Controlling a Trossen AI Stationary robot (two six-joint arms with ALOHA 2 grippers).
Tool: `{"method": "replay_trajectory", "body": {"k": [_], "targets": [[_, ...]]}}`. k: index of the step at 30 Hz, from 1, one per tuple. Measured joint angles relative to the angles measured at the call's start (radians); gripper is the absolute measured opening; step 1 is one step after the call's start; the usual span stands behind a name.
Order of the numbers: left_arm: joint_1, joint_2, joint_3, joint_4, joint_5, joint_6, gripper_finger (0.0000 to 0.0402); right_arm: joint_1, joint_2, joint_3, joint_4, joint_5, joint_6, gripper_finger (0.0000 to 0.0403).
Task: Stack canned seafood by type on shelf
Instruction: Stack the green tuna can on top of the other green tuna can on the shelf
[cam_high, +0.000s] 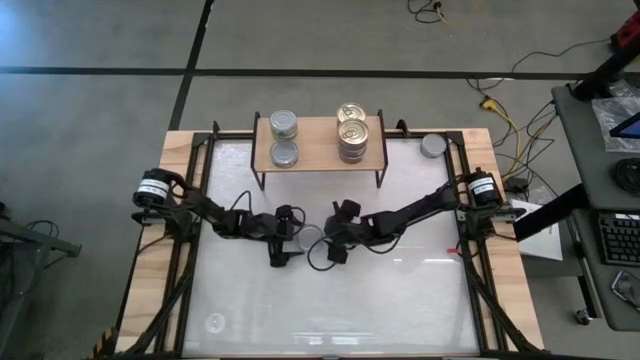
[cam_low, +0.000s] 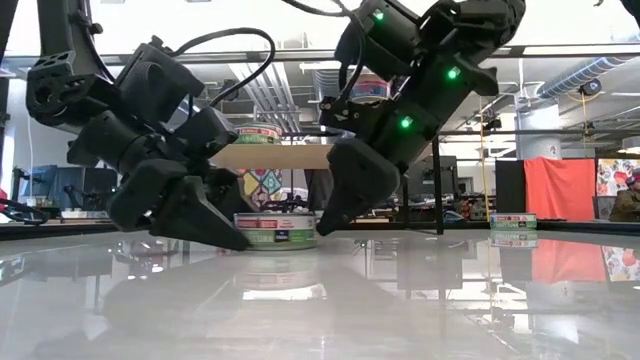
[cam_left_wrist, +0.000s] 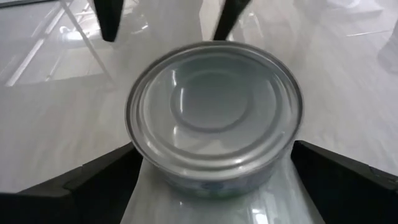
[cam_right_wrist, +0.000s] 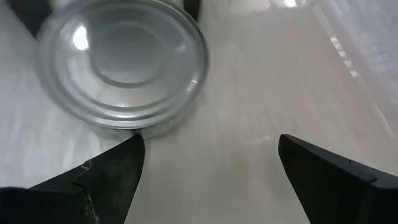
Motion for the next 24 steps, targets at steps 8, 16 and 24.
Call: {"method": "replay_trajectory", "body": {"k": [8,16,24], "targets": [[-0.010,0.002,0.005,-0.007,-0.011,0.041,0.0400,0.019,-0.002,0.056,-0.089,-0.003,-0.001,0.0359],[-0.024,0.039,0.055,-0.019,-0.049,0.050,0.0400,0.012,0.003,0.054,-0.060,-0.020,-0.051,0.0359],[-0.030,0.042,0.088,-0.035,-0.045,0.040,0.0400,0.012,0.003,0.054,-0.062,-0.022,-0.051,0.0359]]}}
